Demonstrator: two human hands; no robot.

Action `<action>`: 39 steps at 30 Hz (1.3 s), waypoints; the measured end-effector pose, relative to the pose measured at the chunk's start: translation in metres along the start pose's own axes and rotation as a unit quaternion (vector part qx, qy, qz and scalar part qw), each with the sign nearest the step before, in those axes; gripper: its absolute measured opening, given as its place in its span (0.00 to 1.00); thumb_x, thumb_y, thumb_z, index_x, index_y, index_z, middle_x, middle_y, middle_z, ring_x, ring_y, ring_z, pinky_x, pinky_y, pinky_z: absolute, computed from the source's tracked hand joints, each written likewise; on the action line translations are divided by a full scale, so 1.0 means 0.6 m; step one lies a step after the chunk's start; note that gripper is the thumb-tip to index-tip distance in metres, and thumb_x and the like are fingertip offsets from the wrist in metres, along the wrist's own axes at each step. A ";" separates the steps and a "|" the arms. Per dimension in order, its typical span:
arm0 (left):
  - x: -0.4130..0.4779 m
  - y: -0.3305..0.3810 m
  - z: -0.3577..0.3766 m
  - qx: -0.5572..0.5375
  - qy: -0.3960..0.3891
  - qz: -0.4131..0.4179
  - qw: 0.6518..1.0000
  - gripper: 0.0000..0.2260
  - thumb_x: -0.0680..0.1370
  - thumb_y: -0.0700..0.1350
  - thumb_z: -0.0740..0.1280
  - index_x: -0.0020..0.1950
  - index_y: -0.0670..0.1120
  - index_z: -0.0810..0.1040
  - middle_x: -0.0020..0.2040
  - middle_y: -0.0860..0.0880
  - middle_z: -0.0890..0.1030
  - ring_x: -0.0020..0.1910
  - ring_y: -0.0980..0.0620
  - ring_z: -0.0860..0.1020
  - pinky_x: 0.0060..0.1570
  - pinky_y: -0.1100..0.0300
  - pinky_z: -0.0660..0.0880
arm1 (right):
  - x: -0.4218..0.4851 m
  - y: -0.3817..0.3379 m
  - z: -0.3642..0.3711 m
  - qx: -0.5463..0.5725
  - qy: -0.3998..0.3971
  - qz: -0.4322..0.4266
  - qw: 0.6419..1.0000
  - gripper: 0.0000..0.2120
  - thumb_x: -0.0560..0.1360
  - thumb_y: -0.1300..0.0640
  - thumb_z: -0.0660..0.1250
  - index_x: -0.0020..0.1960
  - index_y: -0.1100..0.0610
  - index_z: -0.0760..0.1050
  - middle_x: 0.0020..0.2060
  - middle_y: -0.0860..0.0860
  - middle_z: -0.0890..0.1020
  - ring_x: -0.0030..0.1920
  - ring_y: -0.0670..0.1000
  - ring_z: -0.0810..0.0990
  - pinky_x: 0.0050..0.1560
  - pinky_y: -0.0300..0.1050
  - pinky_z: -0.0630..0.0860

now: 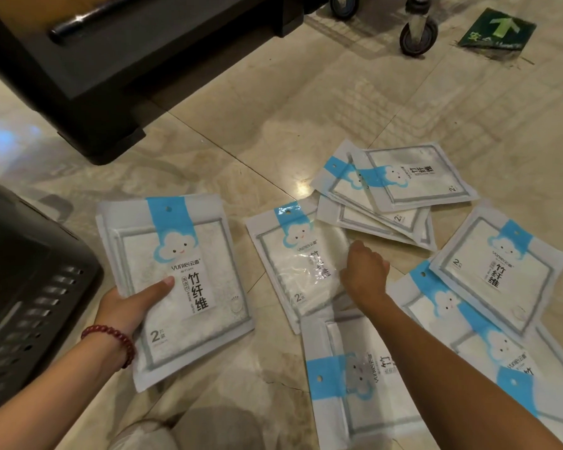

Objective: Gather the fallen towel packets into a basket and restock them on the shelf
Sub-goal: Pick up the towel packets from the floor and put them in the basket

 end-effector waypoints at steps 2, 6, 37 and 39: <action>0.001 0.003 -0.004 -0.006 0.003 -0.004 1.000 0.08 0.70 0.40 0.73 0.44 0.49 0.77 0.40 0.50 0.81 0.39 0.51 0.80 0.36 0.59 0.74 | -0.002 -0.004 -0.007 0.117 -0.021 -0.075 0.990 0.08 0.74 0.61 0.65 0.52 0.61 0.72 0.47 0.55 0.79 0.47 0.54 0.76 0.42 0.44 0.66; 0.009 0.005 -0.010 -0.009 0.022 -0.009 1.000 0.09 0.70 0.41 0.74 0.45 0.50 0.77 0.41 0.49 0.80 0.39 0.51 0.79 0.37 0.58 0.74 | -0.037 -0.032 -0.034 0.360 -0.005 -0.121 0.925 0.06 0.73 0.62 0.67 0.44 0.51 0.74 0.37 0.43 0.77 0.37 0.44 0.74 0.34 0.32 0.66; 0.008 0.000 0.077 -0.047 -0.097 -0.049 0.993 0.15 0.69 0.34 0.71 0.55 0.40 0.78 0.44 0.41 0.84 0.40 0.43 0.83 0.31 0.50 0.80 | -0.099 0.099 0.027 -0.216 -0.127 -0.290 0.924 0.29 0.66 0.51 0.74 0.64 0.53 0.68 0.59 0.50 0.71 0.61 0.52 0.67 0.60 0.48 0.60; 0.010 0.002 0.074 -0.046 -0.097 -0.045 0.993 0.17 0.66 0.36 0.72 0.53 0.41 0.79 0.47 0.40 0.83 0.43 0.42 0.82 0.34 0.49 0.81 | -0.098 0.099 0.022 -0.170 -0.129 -0.293 0.932 0.17 0.71 0.53 0.69 0.59 0.52 0.72 0.53 0.49 0.77 0.56 0.52 0.73 0.57 0.46 0.62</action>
Point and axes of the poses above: each hand's wrist, its own x-axis towards the middle knuckle, its own z-axis out of the palm, y = z × x, the point moved 1 cm from there along x, towards the middle knuckle
